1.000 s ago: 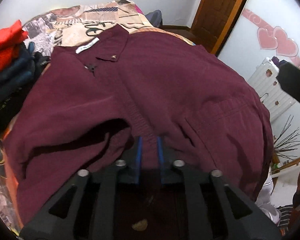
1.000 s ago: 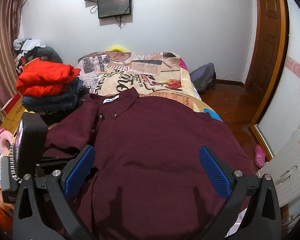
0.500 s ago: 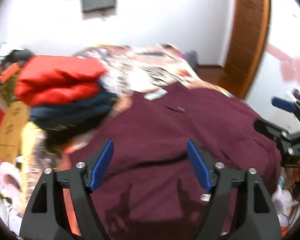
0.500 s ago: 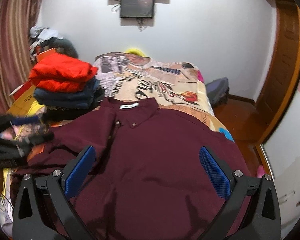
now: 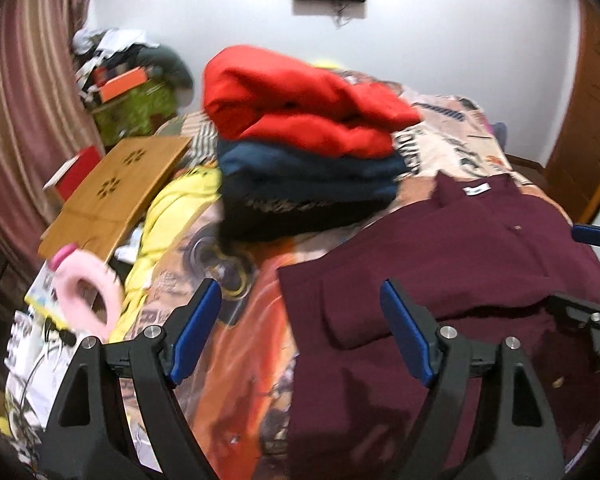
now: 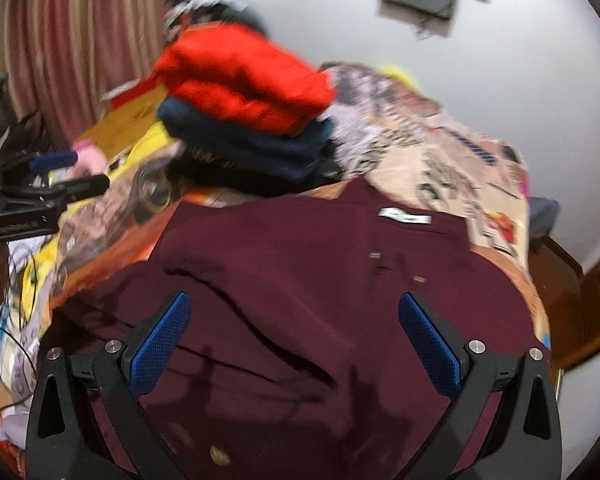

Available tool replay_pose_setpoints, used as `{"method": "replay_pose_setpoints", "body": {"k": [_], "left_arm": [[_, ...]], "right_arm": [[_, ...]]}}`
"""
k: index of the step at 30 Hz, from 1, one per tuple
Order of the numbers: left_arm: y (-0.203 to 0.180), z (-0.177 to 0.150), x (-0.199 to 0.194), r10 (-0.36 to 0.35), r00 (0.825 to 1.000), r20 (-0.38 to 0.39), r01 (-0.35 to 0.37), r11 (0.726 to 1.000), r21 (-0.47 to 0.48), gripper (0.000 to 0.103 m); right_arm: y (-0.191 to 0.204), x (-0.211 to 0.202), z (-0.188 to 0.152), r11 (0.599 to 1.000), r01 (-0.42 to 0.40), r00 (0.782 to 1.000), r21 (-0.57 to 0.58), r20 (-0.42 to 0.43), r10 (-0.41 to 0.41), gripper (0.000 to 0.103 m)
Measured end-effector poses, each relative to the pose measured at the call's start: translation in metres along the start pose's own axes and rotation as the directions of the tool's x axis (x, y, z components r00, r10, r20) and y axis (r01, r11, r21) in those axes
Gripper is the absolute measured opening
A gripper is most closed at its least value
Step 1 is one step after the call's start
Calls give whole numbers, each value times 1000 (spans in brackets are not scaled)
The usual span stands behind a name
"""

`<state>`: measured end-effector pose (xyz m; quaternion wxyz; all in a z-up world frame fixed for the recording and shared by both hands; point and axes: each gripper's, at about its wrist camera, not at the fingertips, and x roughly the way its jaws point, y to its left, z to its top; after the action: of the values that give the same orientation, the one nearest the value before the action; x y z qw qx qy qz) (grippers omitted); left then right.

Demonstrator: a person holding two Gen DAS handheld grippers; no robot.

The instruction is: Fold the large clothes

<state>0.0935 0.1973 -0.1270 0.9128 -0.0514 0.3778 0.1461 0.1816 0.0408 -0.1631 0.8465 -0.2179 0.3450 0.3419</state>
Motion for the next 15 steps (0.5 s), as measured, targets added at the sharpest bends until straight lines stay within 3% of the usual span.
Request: {"method": "replay_pose_setpoints", "body": {"k": [4, 9, 15], "left_arm": [[12, -10, 11, 12, 999, -35, -13, 999, -34, 81], [17, -17, 20, 14, 998, -56, -17, 998, -52, 81], [18, -17, 26, 9, 998, -67, -13, 998, -58, 81]], "right_arm": [[21, 39, 10, 995, -60, 994, -80, -100, 52, 102], [42, 81, 14, 980, -86, 975, -182, -219, 44, 100], [51, 108, 15, 965, -108, 958, -238, -284, 38, 67]]}}
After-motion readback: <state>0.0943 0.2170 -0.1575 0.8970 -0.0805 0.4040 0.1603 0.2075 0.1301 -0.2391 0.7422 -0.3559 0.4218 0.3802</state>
